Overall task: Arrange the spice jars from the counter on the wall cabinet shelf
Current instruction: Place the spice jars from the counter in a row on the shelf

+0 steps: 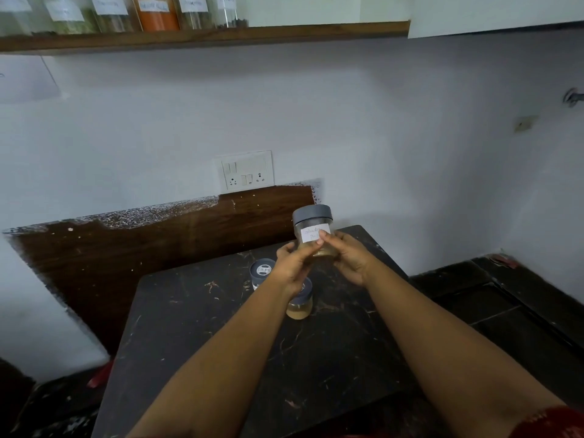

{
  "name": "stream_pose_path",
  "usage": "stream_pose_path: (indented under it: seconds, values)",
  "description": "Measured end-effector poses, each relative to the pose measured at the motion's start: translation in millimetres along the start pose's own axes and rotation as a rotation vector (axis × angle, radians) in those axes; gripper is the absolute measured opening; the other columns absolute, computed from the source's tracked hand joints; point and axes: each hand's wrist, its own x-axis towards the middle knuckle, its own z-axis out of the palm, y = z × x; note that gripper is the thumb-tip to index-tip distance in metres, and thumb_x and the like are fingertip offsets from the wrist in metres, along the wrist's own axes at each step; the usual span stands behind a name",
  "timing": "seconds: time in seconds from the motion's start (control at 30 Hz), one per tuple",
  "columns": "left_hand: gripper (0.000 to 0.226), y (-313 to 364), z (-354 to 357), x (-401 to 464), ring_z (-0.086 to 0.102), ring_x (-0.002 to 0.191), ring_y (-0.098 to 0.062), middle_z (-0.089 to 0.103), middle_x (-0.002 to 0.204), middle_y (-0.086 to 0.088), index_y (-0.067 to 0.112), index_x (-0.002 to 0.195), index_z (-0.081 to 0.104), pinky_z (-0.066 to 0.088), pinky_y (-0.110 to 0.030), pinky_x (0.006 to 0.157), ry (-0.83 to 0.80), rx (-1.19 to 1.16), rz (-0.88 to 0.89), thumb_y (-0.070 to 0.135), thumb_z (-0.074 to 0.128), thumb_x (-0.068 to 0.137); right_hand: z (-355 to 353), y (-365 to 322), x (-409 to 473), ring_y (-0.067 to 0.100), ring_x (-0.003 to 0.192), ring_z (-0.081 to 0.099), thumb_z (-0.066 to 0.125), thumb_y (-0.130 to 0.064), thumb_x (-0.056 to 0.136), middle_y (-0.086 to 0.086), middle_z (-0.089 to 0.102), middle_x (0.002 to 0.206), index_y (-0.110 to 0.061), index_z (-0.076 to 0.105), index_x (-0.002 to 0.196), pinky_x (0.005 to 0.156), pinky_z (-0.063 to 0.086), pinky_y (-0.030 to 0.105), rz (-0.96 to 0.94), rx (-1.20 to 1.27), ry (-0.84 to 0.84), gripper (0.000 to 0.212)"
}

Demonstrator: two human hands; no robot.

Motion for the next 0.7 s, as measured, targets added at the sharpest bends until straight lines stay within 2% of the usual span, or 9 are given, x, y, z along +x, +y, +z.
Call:
stream_pose_path:
  seconds: [0.07,0.13,0.17,0.23,0.3,0.37,0.43,0.53,0.7]
  values:
    - [0.090,5.3,1.2,0.1,0.061,0.113,-0.027,0.058,0.127,-0.018,0.006,0.139,0.040,0.054,-0.033,0.090,-0.006,-0.016,0.000,0.023,0.088,0.065,-0.9,2.5,1.6,0.027,0.119,0.059,0.081,-0.038,0.069,0.013,0.063,0.126,-0.010,0.053,0.134,0.099,0.050,0.037,-0.015,-0.004,-0.027,0.076]
    - [0.055,13.3,-0.8,0.3,0.061,0.105,-0.022,0.062,0.117,-0.016,0.003,0.132,0.051,0.053,-0.028,0.080,-0.014,-0.023,0.016,0.026,0.068,0.085,3.0,7.6,4.3,0.025,0.121,0.057,0.082,-0.039,0.069,0.007,0.063,0.127,-0.014,0.054,0.133,0.105,0.045,0.039,-0.028,-0.161,0.018,0.074]
    - [0.046,16.3,-3.4,2.6,0.061,0.102,-0.022,0.064,0.113,-0.015,0.002,0.130,0.054,0.052,-0.028,0.080,-0.015,-0.022,0.025,0.027,0.057,0.092,6.1,9.6,6.8,0.023,0.121,0.055,0.084,-0.037,0.069,0.005,0.061,0.128,-0.016,0.054,0.134,0.103,0.044,0.038,-0.035,-0.262,0.060,0.075]
    - [0.044,21.9,-10.3,9.5,0.061,0.110,-0.027,0.065,0.119,-0.019,0.004,0.130,0.056,0.051,-0.034,0.092,-0.009,0.004,0.055,0.031,0.046,0.096,14.6,9.3,11.9,0.021,0.120,0.054,0.086,-0.032,0.067,0.002,0.059,0.130,-0.017,0.050,0.138,0.093,0.046,0.032,-0.033,-0.419,0.129,0.081]
    - [0.049,29.0,-8.3,12.6,0.060,0.117,-0.027,0.064,0.125,-0.018,0.009,0.131,0.056,0.046,-0.039,0.102,-0.011,0.113,0.107,0.040,0.045,0.095,24.1,3.4,18.5,0.019,0.116,0.055,0.086,-0.028,0.068,0.003,0.060,0.128,-0.017,0.050,0.137,0.086,0.045,0.029,-0.043,-0.475,0.152,0.079]
    - [0.071,37.7,0.1,16.0,0.058,0.118,-0.025,0.061,0.128,-0.012,0.018,0.138,0.048,0.044,-0.045,0.105,0.038,0.247,0.137,0.061,0.052,0.082,34.5,-8.3,27.3,0.019,0.116,0.057,0.084,-0.029,0.070,0.002,0.062,0.125,-0.018,0.051,0.134,0.086,0.046,0.029,-0.075,-0.461,0.147,0.073]
    - [0.085,54.5,12.4,19.5,0.046,0.128,-0.024,0.046,0.139,-0.004,0.028,0.145,0.038,0.038,-0.050,0.109,0.117,0.365,0.206,0.073,0.051,0.074,47.2,-27.3,35.3,0.019,0.117,0.058,0.082,-0.033,0.073,0.003,0.063,0.125,-0.017,0.052,0.134,0.087,0.049,0.029,-0.141,-0.465,0.160,0.070]
    - [0.068,89.6,31.1,22.4,0.027,0.136,-0.024,0.028,0.146,0.001,0.030,0.148,0.034,0.026,-0.048,0.116,0.245,0.494,0.361,0.066,0.039,0.091,66.5,-68.6,40.4,0.014,0.113,0.056,0.081,-0.037,0.073,0.002,0.051,0.131,-0.015,0.048,0.135,0.091,0.047,0.026,-0.301,-0.633,0.284,0.073]
    - [0.059,170.8,57.3,24.6,0.031,0.137,-0.025,0.032,0.144,-0.001,0.031,0.145,0.038,0.026,-0.048,0.117,0.195,0.544,0.640,0.062,0.035,0.095,109.2,-157.7,41.0,0.012,0.104,0.050,0.083,-0.033,0.074,0.005,0.038,0.133,-0.020,0.046,0.137,0.087,0.044,0.022,-0.579,-0.701,0.378,0.075]
